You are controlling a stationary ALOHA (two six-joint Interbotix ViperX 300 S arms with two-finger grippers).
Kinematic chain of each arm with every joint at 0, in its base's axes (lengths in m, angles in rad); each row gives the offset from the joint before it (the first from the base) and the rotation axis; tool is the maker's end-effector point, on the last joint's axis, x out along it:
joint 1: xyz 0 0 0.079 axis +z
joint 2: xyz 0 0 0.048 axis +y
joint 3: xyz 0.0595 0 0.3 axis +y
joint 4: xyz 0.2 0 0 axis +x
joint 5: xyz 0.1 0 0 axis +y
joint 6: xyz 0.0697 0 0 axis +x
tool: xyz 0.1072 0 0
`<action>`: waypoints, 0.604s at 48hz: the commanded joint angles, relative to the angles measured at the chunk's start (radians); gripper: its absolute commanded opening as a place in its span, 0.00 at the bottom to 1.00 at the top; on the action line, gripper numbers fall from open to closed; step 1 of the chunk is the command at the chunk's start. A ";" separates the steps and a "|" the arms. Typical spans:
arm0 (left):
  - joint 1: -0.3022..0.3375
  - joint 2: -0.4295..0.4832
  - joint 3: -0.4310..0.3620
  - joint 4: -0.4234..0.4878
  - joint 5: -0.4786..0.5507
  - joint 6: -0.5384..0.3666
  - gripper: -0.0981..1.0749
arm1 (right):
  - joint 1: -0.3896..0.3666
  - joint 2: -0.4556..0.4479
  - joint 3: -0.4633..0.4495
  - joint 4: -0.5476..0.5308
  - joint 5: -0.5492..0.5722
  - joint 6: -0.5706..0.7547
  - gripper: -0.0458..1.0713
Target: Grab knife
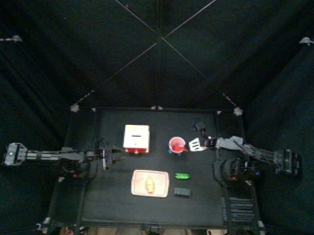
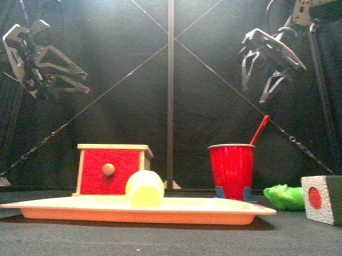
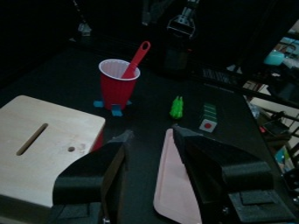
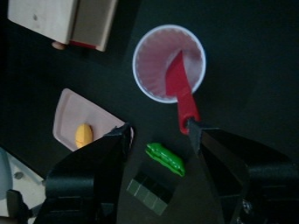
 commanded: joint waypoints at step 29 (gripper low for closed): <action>0.017 0.002 -0.014 -0.005 -0.002 0.008 0.78 | -0.130 0.066 0.091 0.178 0.091 -0.152 0.83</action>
